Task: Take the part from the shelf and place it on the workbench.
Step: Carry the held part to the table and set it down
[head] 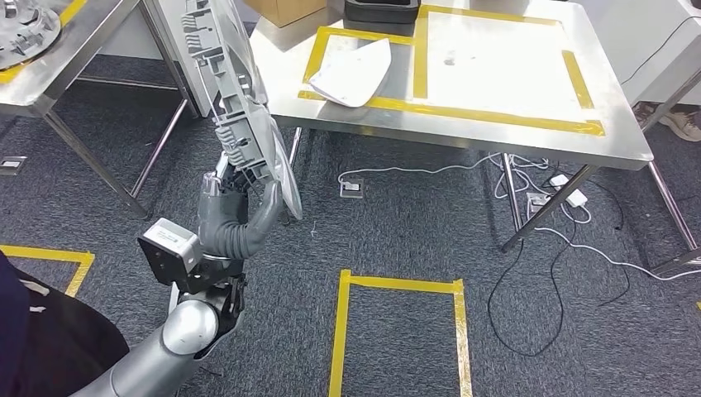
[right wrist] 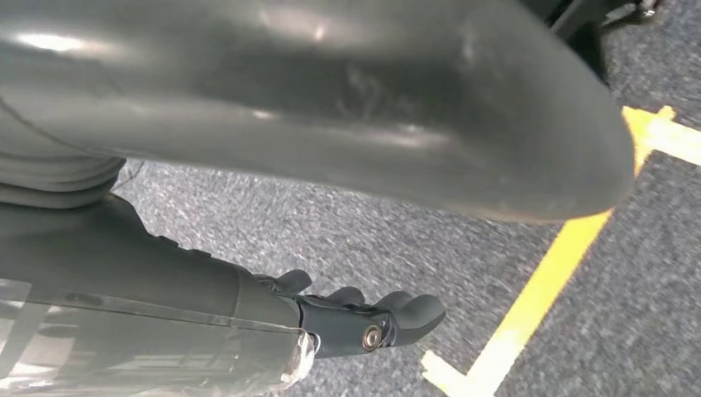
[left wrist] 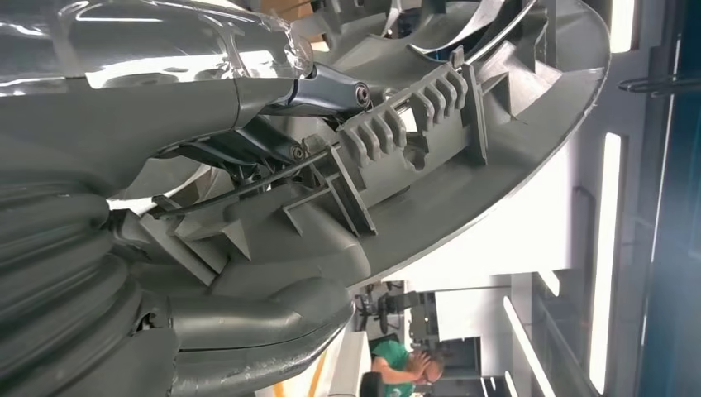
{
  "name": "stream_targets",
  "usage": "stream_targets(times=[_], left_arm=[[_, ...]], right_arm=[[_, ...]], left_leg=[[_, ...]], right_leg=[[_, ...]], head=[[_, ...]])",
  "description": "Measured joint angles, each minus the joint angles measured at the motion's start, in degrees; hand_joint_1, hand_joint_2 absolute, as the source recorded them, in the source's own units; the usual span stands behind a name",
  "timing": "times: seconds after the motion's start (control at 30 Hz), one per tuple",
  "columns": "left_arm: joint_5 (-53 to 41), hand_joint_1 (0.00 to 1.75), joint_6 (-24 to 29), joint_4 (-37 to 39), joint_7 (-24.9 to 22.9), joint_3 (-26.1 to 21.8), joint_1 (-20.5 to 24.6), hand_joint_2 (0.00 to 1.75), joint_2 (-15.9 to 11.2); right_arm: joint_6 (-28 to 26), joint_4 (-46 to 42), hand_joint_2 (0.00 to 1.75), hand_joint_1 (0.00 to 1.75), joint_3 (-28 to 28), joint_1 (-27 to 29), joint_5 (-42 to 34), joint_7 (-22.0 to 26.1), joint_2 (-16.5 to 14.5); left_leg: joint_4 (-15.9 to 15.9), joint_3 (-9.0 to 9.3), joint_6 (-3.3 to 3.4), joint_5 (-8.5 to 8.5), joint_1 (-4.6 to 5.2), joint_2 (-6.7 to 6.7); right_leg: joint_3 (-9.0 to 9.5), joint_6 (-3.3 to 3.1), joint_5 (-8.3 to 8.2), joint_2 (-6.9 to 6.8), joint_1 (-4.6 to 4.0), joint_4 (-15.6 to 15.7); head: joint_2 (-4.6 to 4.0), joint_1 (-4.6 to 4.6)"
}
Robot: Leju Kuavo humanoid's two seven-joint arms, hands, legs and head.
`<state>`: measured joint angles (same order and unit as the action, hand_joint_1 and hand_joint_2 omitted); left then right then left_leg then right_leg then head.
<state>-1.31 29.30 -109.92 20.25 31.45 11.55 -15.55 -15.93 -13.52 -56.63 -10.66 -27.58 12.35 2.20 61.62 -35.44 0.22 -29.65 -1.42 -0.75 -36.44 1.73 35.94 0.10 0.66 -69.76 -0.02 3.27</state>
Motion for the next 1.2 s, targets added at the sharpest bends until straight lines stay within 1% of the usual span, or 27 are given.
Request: stream_targets(times=[0.03,0.07,0.1,0.13,0.17,0.23,0.27,0.33,0.43,0.47,0.53,0.57,0.6,0.63,0.67,0.7,0.73,0.77,0.87,0.93,0.97,1.03,1.07,1.1,1.13,1.17,1.2], left_arm=[[0.0,1.75,0.0,0.0,0.0,0.0,0.0,1.75,0.0],[0.0,1.75,0.0,0.0,0.0,0.0,0.0,1.75,0.0],[0.0,1.75,0.0,0.0,0.0,0.0,0.0,1.75,0.0],[0.0,1.75,0.0,0.0,0.0,0.0,0.0,1.75,0.0],[0.0,1.75,0.0,0.0,0.0,0.0,0.0,1.75,-0.1],[0.0,1.75,0.0,0.0,0.0,0.0,0.0,1.75,-0.1],[0.0,1.75,0.0,0.0,0.0,0.0,0.0,1.75,-0.1],[0.0,1.75,0.0,0.0,0.0,0.0,0.0,1.75,-0.1],[0.0,1.75,0.0,0.0,0.0,0.0,0.1,1.75,-0.2],[0.0,1.75,0.0,0.0,0.0,0.0,0.2,1.75,-0.2],[-0.1,1.75,-0.1,0.0,0.0,0.0,0.2,1.75,-0.3],[-0.1,1.75,-0.2,0.1,-0.1,0.0,0.2,1.75,-0.4],[-0.1,1.75,-0.3,0.1,-0.3,0.1,0.2,1.75,-0.5],[-0.1,1.75,-0.4,0.2,-0.4,0.1,0.3,1.75,-0.5],[-0.1,1.75,-0.4,0.2,-0.5,0.1,0.4,1.75,-0.6],[-0.2,1.75,-0.5,0.2,-0.6,0.1,0.5,1.75,-0.6],[-0.3,1.75,-0.6,0.2,-0.6,0.1,0.7,1.75,-0.6],[-0.4,1.75,-0.6,0.2,-0.7,0.2,0.7,1.75,-0.7],[-0.6,1.75,-0.5,0.2,-1.1,0.2,0.7,1.75,-0.7],[-0.6,1.75,-0.6,0.2,-1.3,0.2,1.0,1.75,-0.8],[-0.5,1.75,-0.7,0.2,-1.3,0.2,1.2,1.75,-0.8],[-0.2,1.75,-1.0,0.1,-1.6,0.2,1.7,1.75,-0.9],[-0.1,1.75,-1.2,0.1,-1.8,0.2,1.7,1.75,-0.9],[0.0,1.75,-1.3,0.2,-1.9,0.3,1.7,1.75,-0.9],[0.0,1.75,-1.3,0.2,-1.9,0.3,1.7,1.75,-0.9],[0.0,1.75,-1.2,0.2,-1.9,0.4,1.7,1.75,-0.9],[-0.1,1.75,-1.0,0.2,-1.8,0.4,1.6,1.75,-0.9]], right_arm=[[0.0,0.0,0.00,0.00,0.0,0.0,0.0,0.0,0.0],[0.0,0.0,0.00,0.00,0.0,0.1,0.0,0.0,0.0],[0.0,0.0,0.00,0.00,0.0,0.2,0.0,0.0,0.0],[0.0,0.0,0.00,0.00,0.0,0.3,0.0,0.0,0.0],[0.0,0.0,0.00,0.00,0.0,0.4,0.0,0.0,0.0],[0.0,0.0,0.00,0.00,0.0,0.6,0.0,0.0,0.2],[0.0,0.0,0.00,0.00,0.0,0.6,0.0,0.0,0.3],[0.0,0.0,0.00,0.00,0.0,0.5,0.0,0.0,0.4],[0.0,0.0,0.00,0.00,0.0,0.3,0.0,0.0,0.3],[0.0,0.0,0.00,0.00,0.0,0.2,0.0,0.0,0.3],[0.1,0.0,0.00,0.00,0.0,0.2,0.1,-0.1,0.1],[0.2,0.0,0.00,0.00,0.0,0.3,0.2,-0.1,-0.1],[0.3,0.0,0.00,0.00,0.0,0.3,0.3,-0.2,-0.2],[0.4,0.0,0.00,0.00,0.0,0.3,0.5,-0.3,-0.2],[0.4,0.0,0.00,0.00,0.0,0.2,0.6,-0.4,-0.3],[0.4,0.0,0.00,0.00,0.0,0.1,0.6,-0.4,-0.3],[0.4,0.0,0.00,0.00,0.0,-0.1,0.7,-0.5,-0.2],[0.4,0.0,0.00,0.00,0.0,-0.2,0.7,-0.5,-0.2],[0.6,-0.1,0.00,0.00,0.0,-0.5,1.0,-0.7,-0.2],[0.9,-0.1,0.00,0.00,0.0,-0.5,1.1,-0.9,-0.2],[1.1,-0.1,0.00,0.00,0.0,-0.5,1.2,-1.0,-0.3],[1.3,-0.1,0.00,0.00,0.0,-0.4,1.1,-0.9,-0.3],[1.4,-0.1,0.00,0.00,0.0,-0.3,0.8,-0.9,-0.3],[1.4,-0.1,0.00,0.00,0.0,-0.2,0.3,-0.8,-0.4],[1.6,-0.1,0.00,0.00,0.0,-0.1,-0.3,-0.8,-0.4],[1.8,-0.1,0.00,0.00,0.0,-0.1,-1.4,-0.8,-0.4],[2.1,-0.1,0.00,0.00,0.1,0.1,-2.7,-0.7,-0.3]], left_leg=[[0.0,0.33,0.13,-0.30,0.14,0.00],[0.0,0.73,0.24,-0.63,0.31,0.03],[0.0,1.19,0.34,-0.97,0.52,0.09],[-0.1,1.69,0.44,-1.30,0.73,0.20],[-0.2,2.18,0.51,-1.59,0.91,0.32],[-0.6,2.79,0.41,-1.94,1.08,0.66],[-0.8,2.90,0.22,-2.00,0.98,0.82],[-1.4,3.10,-0.26,-2.00,0.69,1.00],[-0.5,2.91,-0.66,-3.09,0.84,1.08],[1.7,1.74,-0.72,-4.15,0.88,1.19],[7.9,-2.12,-1.03,-6.27,0.85,1.47],[10.2,-3.88,-1.36,-6.39,0.78,1.50],[10.7,-4.86,-1.80,-5.33,0.62,1.39],[9.3,-4.85,-2.36,-3.16,0.37,1.16],[6.4,-4.07,-3.04,-0.53,0.00,0.81],[4.0,-3.16,-3.73,1.24,-0.16,0.41],[1.8,-2.29,-3.86,1.93,-0.33,0.08],[0.8,-1.81,-3.53,1.74,-0.39,-0.14],[0.5,-1.16,-1.37,0.16,-0.38,-0.11],[0.4,-0.17,-0.76,-0.38,-0.47,-0.02],[0.3,0.42,-0.52,-0.71,-0.49,-0.01],[0.1,1.58,-0.27,-1.45,-0.45,0.01],[0.1,2.19,-0.23,-1.85,-0.37,0.03],[0.1,2.83,-0.20,-2.28,-0.24,0.07],[0.0,3.52,-0.17,-2.71,-0.06,0.14],[-0.2,4.22,-0.15,-3.15,0.14,0.23],[-0.4,4.81,-0.13,-3.51,0.24,0.36]], right_leg=[[-2.50,-0.09,0.88,-0.03,-0.05,-3.8],[-4.37,-0.37,0.75,-0.04,-0.18,-6.0],[-5.26,-0.87,-0.61,-0.03,-0.41,-6.2],[-5.10,-1.62,-3.08,0.01,-0.80,-4.1],[-4.21,-2.68,-6.12,0.11,-1.41,-0.3],[-2.07,-4.86,-9.96,0.18,-2.54,6.3],[-1.39,-5.61,-10.53,0.19,-2.97,8.1],[-0.64,-6.14,-10.30,0.14,-3.27,9.5],[2.13,-5.70,-10.35,-0.03,-2.58,13.6],[2.98,-5.35,-10.36,-0.08,-2.30,14.6],[3.84,-4.81,-9.96,-0.04,-2.00,15.1],[4.16,-4.45,-9.57,0.03,-1.82,14.9],[4.51,-4.04,-9.07,0.13,-1.59,14.7],[4.86,-3.60,-8.47,0.27,-1.31,14.3],[5.18,-3.10,-7.73,0.42,-0.98,13.7],[5.23,-2.52,-6.92,0.59,-0.82,13.0],[5.13,-2.02,-6.11,0.74,-0.77,12.1],[4.96,-1.62,-5.49,0.85,-0.85,11.4],[5.05,-1.12,-4.48,0.94,-1.05,10.8],[4.28,-0.62,-3.71,0.64,-0.88,8.5],[2.84,-0.31,-3.09,0.41,-0.79,5.9],[-2.02,0.07,-1.11,0.05,-0.68,-1.5],[-4.31,0.03,-0.42,0.00,-0.70,-4.1],[-5.94,-0.22,-0.42,0.00,-0.79,-5.3],[-6.64,-0.76,-1.52,0.02,-0.98,-4.5],[-6.52,-1.59,-3.80,0.06,-1.34,-1.9],[-5.92,-2.73,-7.02,0.15,-1.94,1.8]], head=[[0.00,-0.01],[0.00,-0.01],[0.00,-0.01],[0.00,-0.01],[0.00,0.01],[0.00,0.15],[0.00,0.16],[0.00,0.06],[0.00,0.22],[0.00,0.37],[0.00,0.53],[0.00,0.54],[0.00,0.53],[0.00,0.54],[0.00,0.55],[0.00,0.65],[0.00,0.89],[0.00,0.93],[0.00,0.67],[0.00,0.55],[0.00,0.48],[0.00,0.34],[0.00,0.31],[0.00,0.26],[0.00,0.21],[0.00,0.16],[0.00,0.13]])
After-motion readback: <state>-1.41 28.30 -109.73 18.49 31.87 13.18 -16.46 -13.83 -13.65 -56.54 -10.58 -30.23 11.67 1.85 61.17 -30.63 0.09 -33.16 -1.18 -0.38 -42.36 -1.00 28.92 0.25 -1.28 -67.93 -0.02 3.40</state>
